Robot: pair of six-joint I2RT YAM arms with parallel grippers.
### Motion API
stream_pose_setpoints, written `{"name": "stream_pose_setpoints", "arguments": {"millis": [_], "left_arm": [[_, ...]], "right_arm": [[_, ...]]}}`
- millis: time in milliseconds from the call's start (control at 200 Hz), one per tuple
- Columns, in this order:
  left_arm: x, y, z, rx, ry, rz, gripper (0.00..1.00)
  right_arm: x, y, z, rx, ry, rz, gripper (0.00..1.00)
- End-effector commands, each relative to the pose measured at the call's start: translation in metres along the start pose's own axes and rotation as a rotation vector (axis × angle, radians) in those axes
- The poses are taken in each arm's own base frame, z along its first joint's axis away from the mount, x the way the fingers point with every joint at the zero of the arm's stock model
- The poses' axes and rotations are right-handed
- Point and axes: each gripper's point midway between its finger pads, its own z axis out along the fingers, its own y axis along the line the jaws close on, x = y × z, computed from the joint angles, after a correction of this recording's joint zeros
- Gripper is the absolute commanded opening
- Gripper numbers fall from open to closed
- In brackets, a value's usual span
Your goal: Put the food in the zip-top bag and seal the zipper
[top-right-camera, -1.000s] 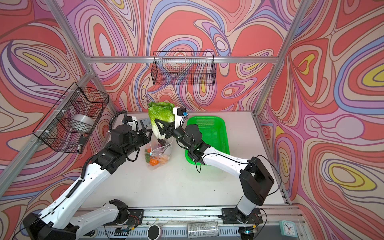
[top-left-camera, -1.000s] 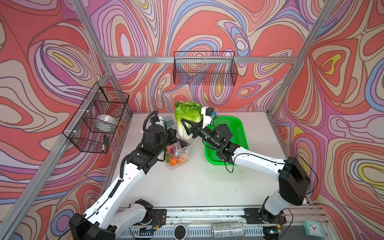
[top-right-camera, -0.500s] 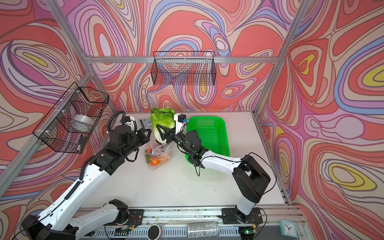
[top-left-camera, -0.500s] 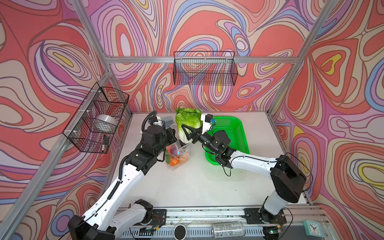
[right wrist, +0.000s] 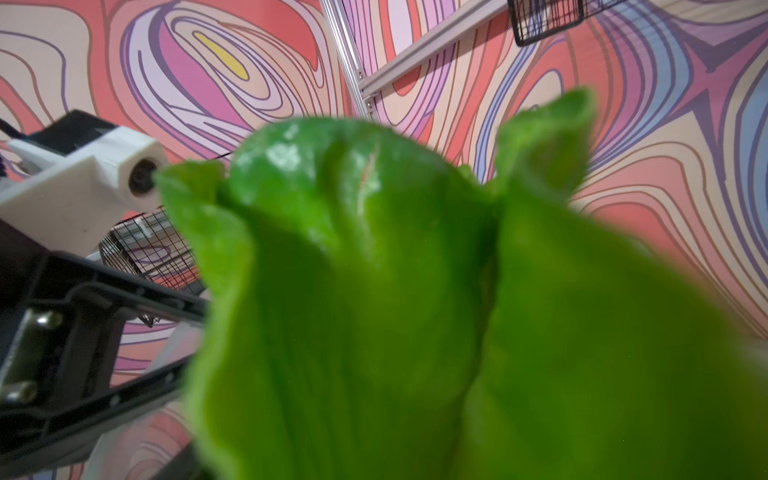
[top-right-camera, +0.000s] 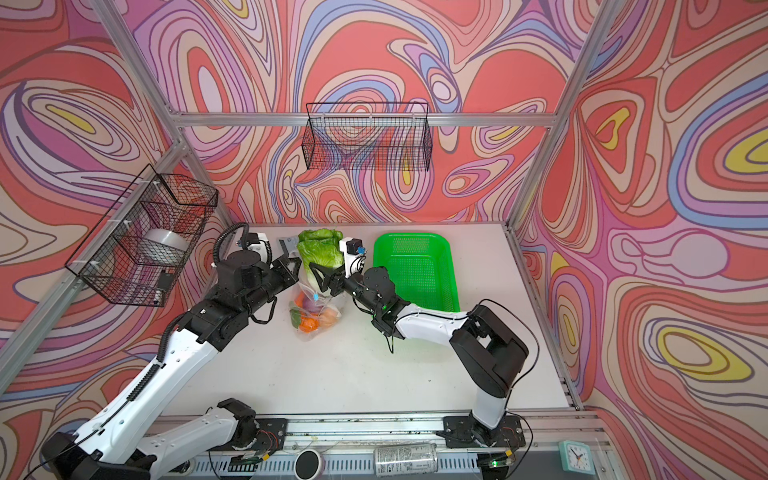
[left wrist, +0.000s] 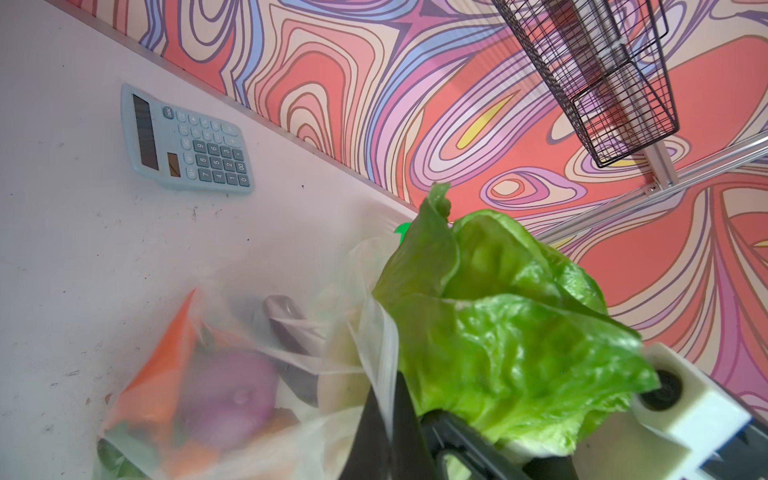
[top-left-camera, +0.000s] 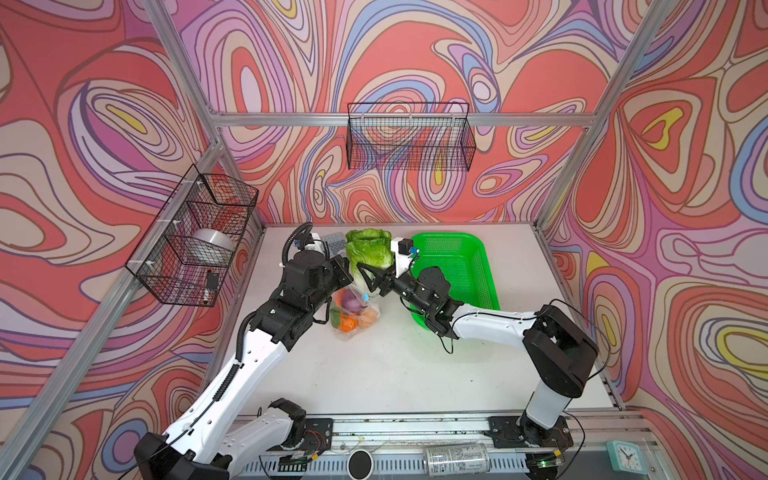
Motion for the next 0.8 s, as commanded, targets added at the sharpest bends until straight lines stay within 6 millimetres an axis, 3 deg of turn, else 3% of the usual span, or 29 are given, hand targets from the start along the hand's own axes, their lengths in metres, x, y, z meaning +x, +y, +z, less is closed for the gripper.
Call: {"name": "stream_pose_setpoints", "arguments": {"millis": [0, 426, 606, 791], "left_arm": [[-0.008, 0.0, -0.006, -0.003, -0.034, -0.004, 0.0], [-0.006, 0.006, -0.008, -0.014, -0.038, -0.009, 0.0], [-0.007, 0.008, -0.01, -0.023, -0.041, -0.005, 0.0], [-0.006, 0.009, -0.009, -0.023, -0.042, -0.011, 0.0]], "right_arm": [[0.0, 0.007, -0.007, -0.003, 0.076, -0.065, 0.96], [-0.04, 0.014, -0.027, 0.01, 0.222, -0.062, 0.98], [-0.071, -0.003, -0.046, 0.002, 0.239, 0.13, 0.95], [-0.067, -0.027, -0.07, 0.087, 0.297, 0.234, 0.89]]}}
